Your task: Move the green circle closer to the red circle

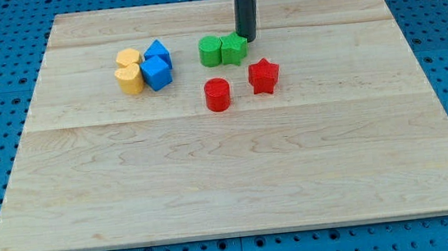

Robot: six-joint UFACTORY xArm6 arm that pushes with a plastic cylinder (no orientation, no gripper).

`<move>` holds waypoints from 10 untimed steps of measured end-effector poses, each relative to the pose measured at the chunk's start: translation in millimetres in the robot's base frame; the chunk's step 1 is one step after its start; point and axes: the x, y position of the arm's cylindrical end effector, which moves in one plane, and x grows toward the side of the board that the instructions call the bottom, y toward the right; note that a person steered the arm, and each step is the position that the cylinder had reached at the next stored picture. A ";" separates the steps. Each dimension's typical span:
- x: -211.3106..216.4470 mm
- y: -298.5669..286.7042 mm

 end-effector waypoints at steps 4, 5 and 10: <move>76.9 -65.7; 93.5 -46.2; 22.3 12.2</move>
